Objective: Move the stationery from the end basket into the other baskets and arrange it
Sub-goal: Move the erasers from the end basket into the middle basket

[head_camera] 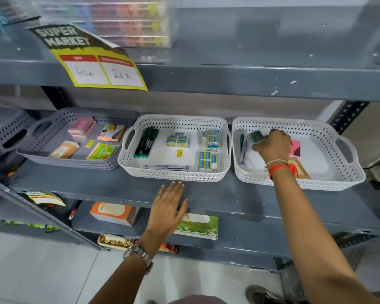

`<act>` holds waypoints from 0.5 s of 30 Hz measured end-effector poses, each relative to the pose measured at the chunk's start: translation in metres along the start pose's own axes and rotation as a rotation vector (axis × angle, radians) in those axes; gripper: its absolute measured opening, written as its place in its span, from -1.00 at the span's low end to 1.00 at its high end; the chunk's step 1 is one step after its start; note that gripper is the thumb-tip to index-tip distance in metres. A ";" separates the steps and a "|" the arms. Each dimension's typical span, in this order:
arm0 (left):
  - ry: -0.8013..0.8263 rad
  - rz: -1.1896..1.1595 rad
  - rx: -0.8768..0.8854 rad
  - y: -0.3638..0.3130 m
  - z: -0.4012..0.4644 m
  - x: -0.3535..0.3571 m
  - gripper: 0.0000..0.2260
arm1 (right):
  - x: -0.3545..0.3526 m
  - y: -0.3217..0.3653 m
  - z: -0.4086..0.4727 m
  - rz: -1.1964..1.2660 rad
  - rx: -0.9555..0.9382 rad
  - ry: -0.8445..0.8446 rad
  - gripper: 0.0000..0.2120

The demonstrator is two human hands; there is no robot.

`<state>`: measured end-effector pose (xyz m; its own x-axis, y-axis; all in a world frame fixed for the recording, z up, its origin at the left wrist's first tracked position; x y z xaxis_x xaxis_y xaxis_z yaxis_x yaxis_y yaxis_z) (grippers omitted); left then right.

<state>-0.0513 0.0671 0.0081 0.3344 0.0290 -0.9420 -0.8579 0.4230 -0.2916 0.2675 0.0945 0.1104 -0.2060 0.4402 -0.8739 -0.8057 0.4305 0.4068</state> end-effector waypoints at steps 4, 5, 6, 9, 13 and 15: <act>0.026 0.050 -0.035 0.045 -0.007 -0.009 -0.40 | -0.003 0.057 0.006 0.105 -0.165 -0.061 -0.76; 0.025 0.055 -0.037 0.054 -0.009 -0.010 -0.41 | 0.000 0.073 0.007 0.125 -0.217 -0.044 -0.77; 0.024 0.060 -0.041 0.063 -0.010 -0.011 -0.42 | 0.005 0.089 0.008 0.132 -0.255 -0.001 -0.77; 0.031 0.064 -0.079 0.086 -0.012 -0.010 -0.44 | 0.030 0.132 0.009 0.138 -0.350 0.164 -0.83; 0.046 0.057 -0.104 0.102 -0.009 -0.004 -0.44 | 0.064 0.171 0.008 0.177 -0.397 0.334 -0.86; 0.053 0.041 -0.111 0.105 -0.008 0.001 -0.45 | 0.083 0.183 0.008 0.183 -0.383 0.421 -0.62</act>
<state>-0.1443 0.1040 -0.0243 0.2798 -0.0053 -0.9601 -0.9092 0.3196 -0.2667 0.1072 0.2162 0.1149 -0.4999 0.0965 -0.8607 -0.8630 0.0278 0.5044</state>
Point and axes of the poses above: each hand's wrist, its own z-axis towards the middle knuckle, its own x-axis out of the palm, y = z × x, the point moved 6 cm from there along z, towards the middle knuckle, and after that the axes turned 10 degrees about -x, right-handed, at the moved point
